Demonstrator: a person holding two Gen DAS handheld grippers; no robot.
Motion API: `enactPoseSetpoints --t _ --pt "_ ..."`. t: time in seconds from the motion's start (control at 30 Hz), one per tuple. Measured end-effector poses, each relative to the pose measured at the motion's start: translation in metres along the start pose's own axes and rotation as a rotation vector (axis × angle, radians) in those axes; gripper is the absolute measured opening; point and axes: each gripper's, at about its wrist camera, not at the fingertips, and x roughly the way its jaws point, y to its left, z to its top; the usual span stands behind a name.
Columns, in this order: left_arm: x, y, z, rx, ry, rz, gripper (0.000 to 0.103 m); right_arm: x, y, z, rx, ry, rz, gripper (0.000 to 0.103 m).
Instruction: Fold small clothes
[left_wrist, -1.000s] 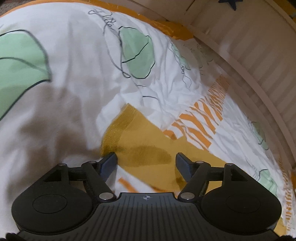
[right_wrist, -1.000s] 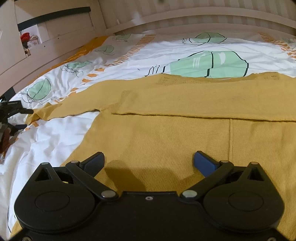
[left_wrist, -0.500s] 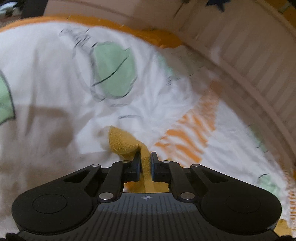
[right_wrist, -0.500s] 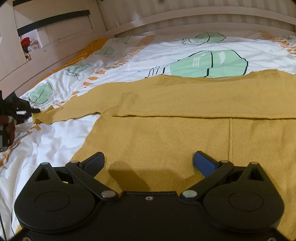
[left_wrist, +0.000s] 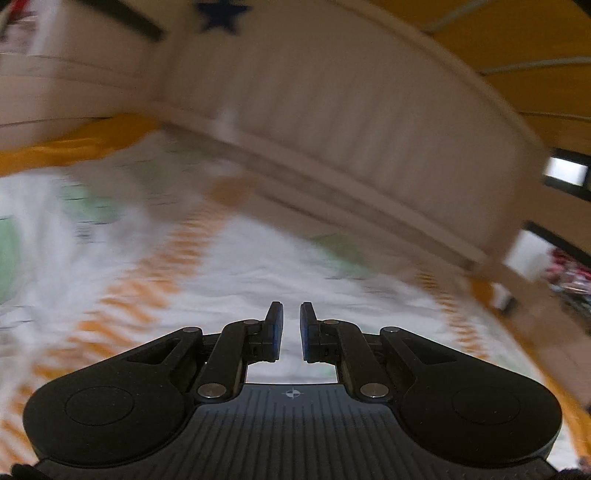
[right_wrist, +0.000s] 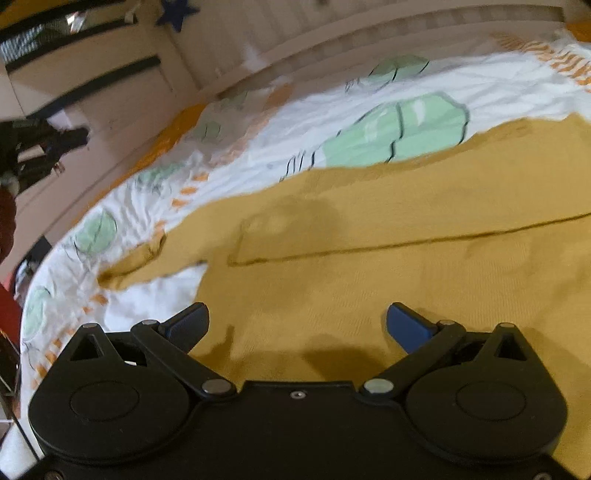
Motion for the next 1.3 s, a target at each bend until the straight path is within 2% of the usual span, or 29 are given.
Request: enactPoseSetpoints --t 0.1,0.17,0.27,0.33,0.53,0.77,0.83,0.97,1.1,1.3 --pt "0.016 -0.053 -0.009 0.017 0.024 -0.102 0.01 -0.019 -0.011 0.005 -0.003 -0.009 -0.014 0.103" --pt "0.025 -0.08 -0.021 0.056 0.026 -0.135 0.011 -0.031 -0.018 0.006 -0.009 -0.013 -0.023 0.103" --pt "0.037 -0.107 -0.046 0.112 0.048 -0.114 0.013 -0.042 -0.023 0.01 -0.027 -0.013 -0.038 0.103" --pt "0.041 -0.112 -0.064 0.128 0.083 -0.06 0.024 -0.045 -0.025 0.012 -0.026 -0.01 -0.039 0.103" --pt "0.037 -0.071 -0.095 0.207 0.15 0.137 0.026 -0.042 -0.019 0.012 -0.026 0.005 -0.027 0.103" --pt "0.027 0.021 -0.107 0.26 0.172 0.45 0.033 -0.023 -0.003 0.005 -0.032 0.053 0.009 0.103" --pt "0.028 0.041 -0.114 0.292 0.18 0.514 0.037 -0.018 0.0 0.003 -0.034 0.066 0.021 0.103" --pt "0.032 0.062 -0.124 0.352 0.228 0.575 0.037 -0.012 0.006 0.001 -0.043 0.091 0.033 0.102" --pt "0.029 0.072 -0.13 0.437 0.203 0.612 0.038 -0.01 0.007 0.001 -0.028 0.104 0.044 0.103" --pt "0.029 0.077 -0.139 0.554 0.235 0.584 0.038 -0.008 0.007 0.002 -0.002 0.108 0.058 0.103"
